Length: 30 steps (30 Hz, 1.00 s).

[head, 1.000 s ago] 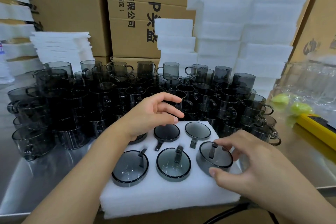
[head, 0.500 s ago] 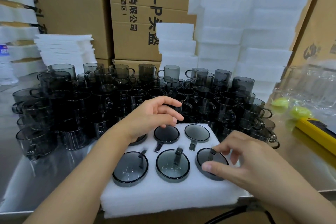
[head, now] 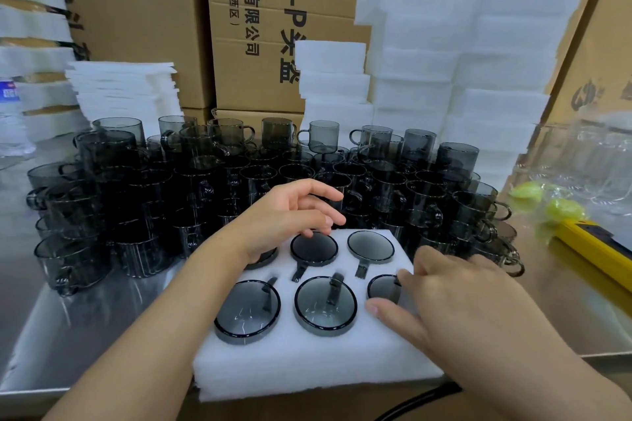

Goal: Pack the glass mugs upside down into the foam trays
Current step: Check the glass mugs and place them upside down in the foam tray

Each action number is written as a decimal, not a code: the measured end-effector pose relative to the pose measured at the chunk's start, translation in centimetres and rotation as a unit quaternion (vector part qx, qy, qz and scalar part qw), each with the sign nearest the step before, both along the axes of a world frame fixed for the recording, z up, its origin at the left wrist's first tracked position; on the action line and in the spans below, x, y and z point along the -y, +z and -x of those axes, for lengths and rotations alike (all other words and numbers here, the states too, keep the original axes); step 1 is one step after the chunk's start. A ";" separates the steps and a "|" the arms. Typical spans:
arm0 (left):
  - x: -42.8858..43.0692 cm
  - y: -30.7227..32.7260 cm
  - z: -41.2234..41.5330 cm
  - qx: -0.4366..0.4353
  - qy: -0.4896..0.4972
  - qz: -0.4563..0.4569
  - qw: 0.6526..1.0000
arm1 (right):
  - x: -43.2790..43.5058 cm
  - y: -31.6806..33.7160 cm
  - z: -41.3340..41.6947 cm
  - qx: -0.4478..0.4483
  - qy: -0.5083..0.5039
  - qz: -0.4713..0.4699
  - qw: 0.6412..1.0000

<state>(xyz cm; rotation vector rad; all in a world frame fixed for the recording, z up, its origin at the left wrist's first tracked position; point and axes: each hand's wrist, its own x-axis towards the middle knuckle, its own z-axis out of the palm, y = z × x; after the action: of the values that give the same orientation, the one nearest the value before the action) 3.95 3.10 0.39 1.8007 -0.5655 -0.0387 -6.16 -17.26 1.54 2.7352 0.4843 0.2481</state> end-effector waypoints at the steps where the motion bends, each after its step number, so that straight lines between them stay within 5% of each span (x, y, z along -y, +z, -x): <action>1: 0.1 0.0 0.1 0.001 0.001 -0.003 1.000 | 0.2 0.1 0.0 -0.005 0.003 -0.006 1.000; 8: 0.8 0.6 1.3 0.049 0.040 -0.127 0.990 | 1.0 0.7 -0.2 -0.023 0.020 -0.024 0.999; 15: 1.5 1.4 5.6 0.117 -0.042 -0.431 0.894 | 1.0 1.3 -0.5 -0.038 0.026 -0.013 0.999; 19: 1.3 1.1 7.3 0.062 -0.026 -0.431 0.900 | 1.1 1.2 -0.8 -0.043 0.032 -0.014 0.998; 30: 4.8 -1.9 8.5 0.138 -0.046 -0.487 0.861 | 1.8 0.1 -0.3 -0.035 0.048 -0.065 0.996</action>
<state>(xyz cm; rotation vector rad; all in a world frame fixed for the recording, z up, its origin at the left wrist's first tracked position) -4.56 -1.67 -1.51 2.7934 -0.9419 -0.1576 -5.83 -19.09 1.62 2.8578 0.6396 0.2162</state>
